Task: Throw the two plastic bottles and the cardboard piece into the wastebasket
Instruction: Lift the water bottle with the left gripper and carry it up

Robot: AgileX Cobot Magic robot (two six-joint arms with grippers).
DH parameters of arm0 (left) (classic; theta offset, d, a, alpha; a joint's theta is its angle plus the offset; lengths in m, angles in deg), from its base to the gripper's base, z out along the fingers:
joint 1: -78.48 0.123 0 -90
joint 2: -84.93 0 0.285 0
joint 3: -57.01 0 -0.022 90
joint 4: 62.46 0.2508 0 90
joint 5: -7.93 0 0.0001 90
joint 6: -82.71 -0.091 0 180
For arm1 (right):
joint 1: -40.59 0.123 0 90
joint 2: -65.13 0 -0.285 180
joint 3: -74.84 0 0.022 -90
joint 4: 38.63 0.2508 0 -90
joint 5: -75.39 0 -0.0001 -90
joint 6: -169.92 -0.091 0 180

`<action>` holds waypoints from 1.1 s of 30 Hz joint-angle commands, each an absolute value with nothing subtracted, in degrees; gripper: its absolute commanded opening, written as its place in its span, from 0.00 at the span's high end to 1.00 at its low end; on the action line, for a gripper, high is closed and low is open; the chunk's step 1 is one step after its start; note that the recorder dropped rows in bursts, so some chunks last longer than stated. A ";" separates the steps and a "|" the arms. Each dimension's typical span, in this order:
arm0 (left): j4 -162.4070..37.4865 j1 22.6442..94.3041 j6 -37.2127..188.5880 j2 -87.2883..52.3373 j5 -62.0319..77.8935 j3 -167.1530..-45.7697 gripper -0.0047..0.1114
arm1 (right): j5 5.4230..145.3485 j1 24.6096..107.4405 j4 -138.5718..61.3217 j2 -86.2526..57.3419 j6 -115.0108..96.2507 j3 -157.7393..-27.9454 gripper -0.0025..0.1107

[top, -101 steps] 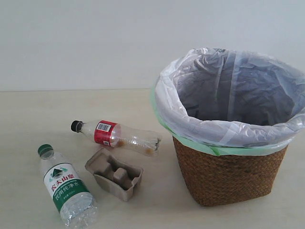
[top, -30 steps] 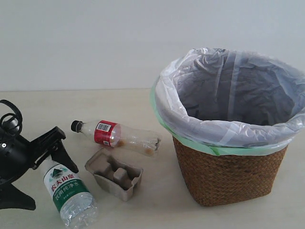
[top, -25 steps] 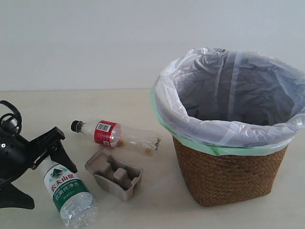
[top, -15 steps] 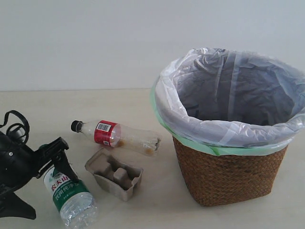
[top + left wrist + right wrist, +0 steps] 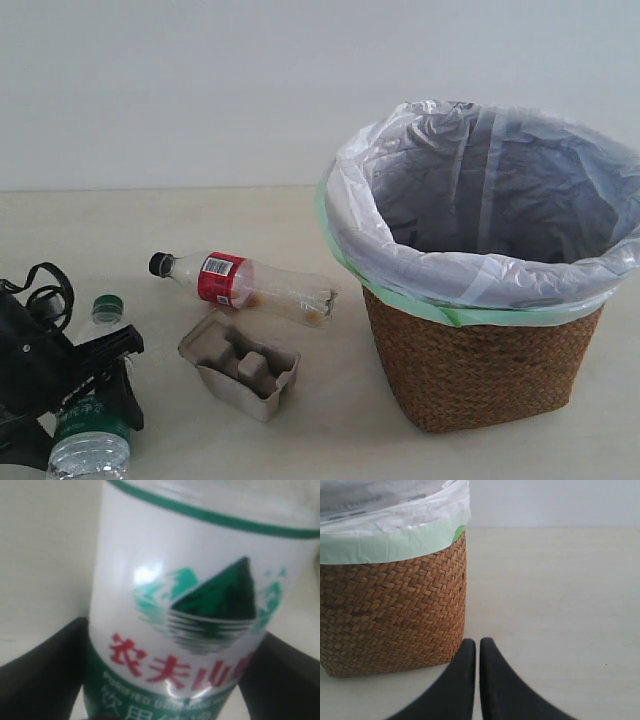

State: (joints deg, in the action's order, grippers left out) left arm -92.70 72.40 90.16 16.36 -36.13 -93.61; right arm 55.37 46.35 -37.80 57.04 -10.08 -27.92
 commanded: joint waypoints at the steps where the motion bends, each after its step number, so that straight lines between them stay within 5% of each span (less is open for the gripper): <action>1: -89.24 72.24 89.99 16.28 -36.61 -93.99 0.43 | 55.81 46.44 -37.90 57.34 -10.08 -27.95 0.98; 8: -78.93 72.24 89.99 16.28 -37.76 -93.99 0.46 | 55.81 46.44 -37.90 57.34 -10.08 -27.95 0.98; 11: -76.77 72.24 89.99 16.28 -38.59 -93.99 0.61 | 55.81 46.44 -37.90 57.34 -10.08 -27.95 0.98; 14: -76.48 72.24 89.99 16.28 -38.32 -93.86 0.91 | 55.81 46.44 -37.90 57.34 -10.08 -27.95 0.98; 21: -73.22 72.24 90.61 11.62 -35.23 -93.05 0.93 | 55.81 46.44 -37.90 57.34 -10.08 -27.95 0.98; 29: -64.66 72.24 90.61 -18.70 -39.47 -92.79 0.93 | 55.81 46.44 -37.90 57.34 -10.08 -27.95 0.98; 33: -44.74 72.24 104.30 -27.14 -49.74 -92.79 0.93 | 55.81 46.44 -37.90 57.34 -10.08 -27.95 0.98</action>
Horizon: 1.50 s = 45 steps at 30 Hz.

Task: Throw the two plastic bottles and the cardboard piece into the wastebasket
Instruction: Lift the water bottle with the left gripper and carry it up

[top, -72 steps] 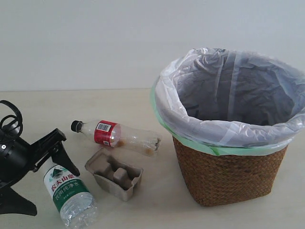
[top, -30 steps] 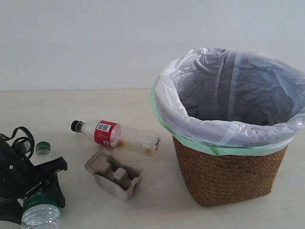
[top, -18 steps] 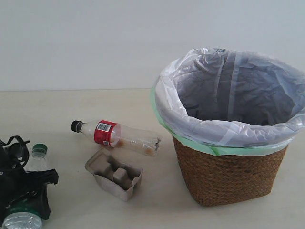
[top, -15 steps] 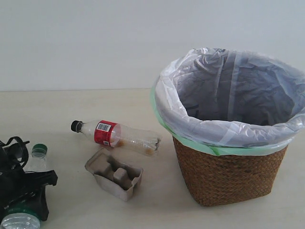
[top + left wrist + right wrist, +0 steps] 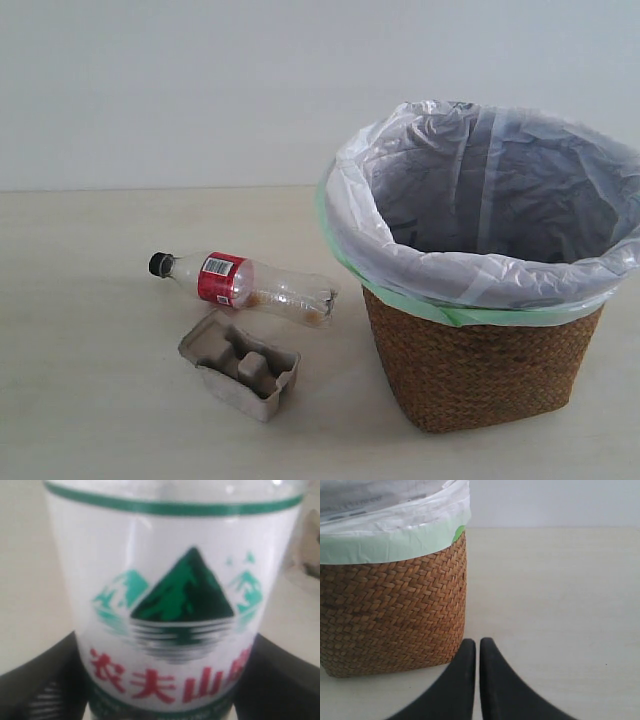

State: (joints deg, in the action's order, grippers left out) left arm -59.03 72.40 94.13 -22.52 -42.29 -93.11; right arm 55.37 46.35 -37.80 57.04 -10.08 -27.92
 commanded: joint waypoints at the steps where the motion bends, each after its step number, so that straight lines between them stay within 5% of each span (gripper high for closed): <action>1: -35.44 72.24 108.79 -28.30 -55.95 -92.79 0.93 | 55.81 46.44 -37.90 57.34 -10.08 -27.95 0.98; 6: -24.16 72.24 111.66 -28.52 -62.03 -92.79 0.93 | 55.81 46.44 -37.90 57.34 -10.08 -27.95 0.98; 26: -31.97 73.32 111.66 -29.05 -58.39 -92.75 0.93 | 55.81 46.44 -37.90 57.34 -10.08 -27.95 0.98; 45: -56.50 91.94 92.02 -33.46 -45.49 -91.03 0.93 | 55.81 46.44 -37.90 57.34 -10.08 -27.95 0.98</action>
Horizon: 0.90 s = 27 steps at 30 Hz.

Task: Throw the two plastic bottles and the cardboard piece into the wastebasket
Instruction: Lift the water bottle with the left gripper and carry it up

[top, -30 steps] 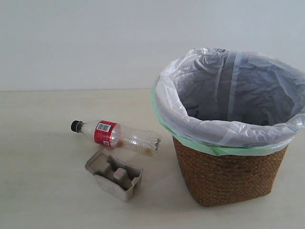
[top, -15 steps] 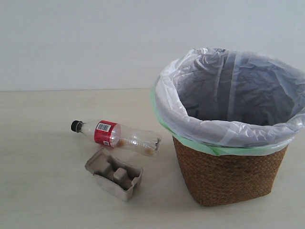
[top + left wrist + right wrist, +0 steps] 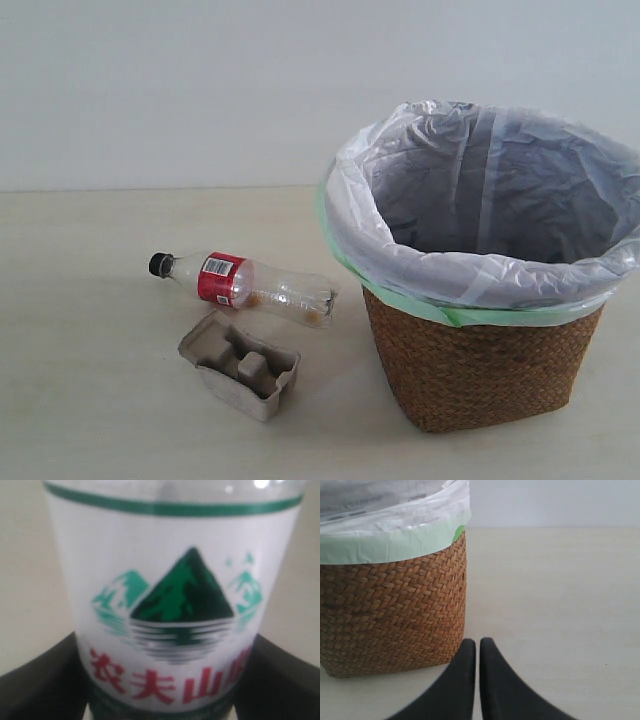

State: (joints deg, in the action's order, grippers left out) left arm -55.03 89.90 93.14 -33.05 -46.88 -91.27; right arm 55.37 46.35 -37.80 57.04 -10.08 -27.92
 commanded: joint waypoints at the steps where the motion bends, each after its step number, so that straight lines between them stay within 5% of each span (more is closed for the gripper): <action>1: -56.77 92.41 92.02 -33.46 -44.94 -91.03 0.93 | 55.81 46.44 -37.90 57.34 -10.08 -27.95 0.98; 27: -64.20 92.58 84.39 -23.20 -35.18 -91.03 0.93 | 55.81 46.44 -37.90 57.34 -10.08 -27.95 0.98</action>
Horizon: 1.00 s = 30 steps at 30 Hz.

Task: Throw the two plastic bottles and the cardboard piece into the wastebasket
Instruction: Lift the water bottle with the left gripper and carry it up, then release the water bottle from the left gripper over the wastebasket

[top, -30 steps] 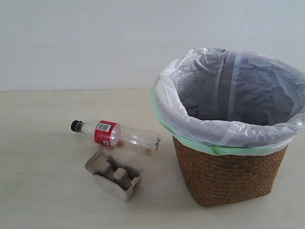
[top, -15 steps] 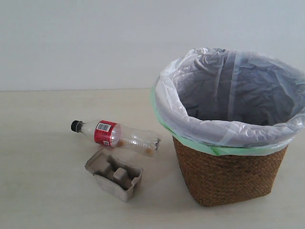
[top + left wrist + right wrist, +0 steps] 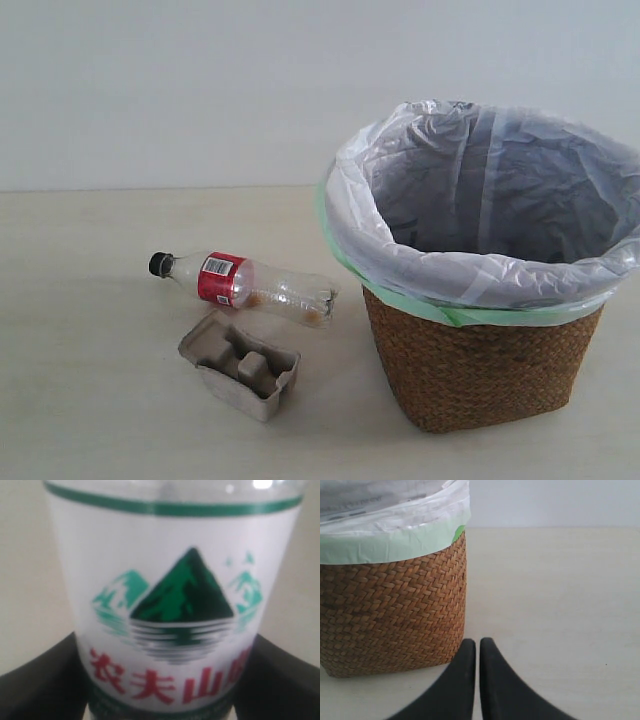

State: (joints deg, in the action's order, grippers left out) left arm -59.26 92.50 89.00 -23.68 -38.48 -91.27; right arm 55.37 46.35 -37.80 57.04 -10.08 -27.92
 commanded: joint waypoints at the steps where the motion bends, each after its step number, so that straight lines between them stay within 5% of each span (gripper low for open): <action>1: -66.65 92.58 83.17 -22.62 -34.13 -91.03 0.93 | 55.81 46.44 -37.90 57.34 -10.08 -27.95 0.98; 10: -98.23 90.14 59.32 -10.00 -32.38 -93.20 0.93 | 55.81 46.44 -37.90 57.34 -10.08 -27.95 0.98; 17: -123.31 66.29 46.94 3.92 -38.30 -117.24 0.91 | 55.81 46.44 -37.90 57.34 -10.08 -27.95 0.98; 19: -123.95 60.85 50.92 7.57 -40.99 -129.79 0.82 | 55.81 46.44 -37.90 57.34 -10.08 -27.95 0.98; 25: -115.34 50.55 71.48 17.08 -45.68 -157.16 0.16 | 55.81 46.44 -37.90 57.34 -10.08 -27.95 0.98; 30: -85.98 48.59 90.91 19.62 -54.44 -163.19 0.17 | 55.81 46.44 -37.90 57.34 -10.08 -27.95 0.98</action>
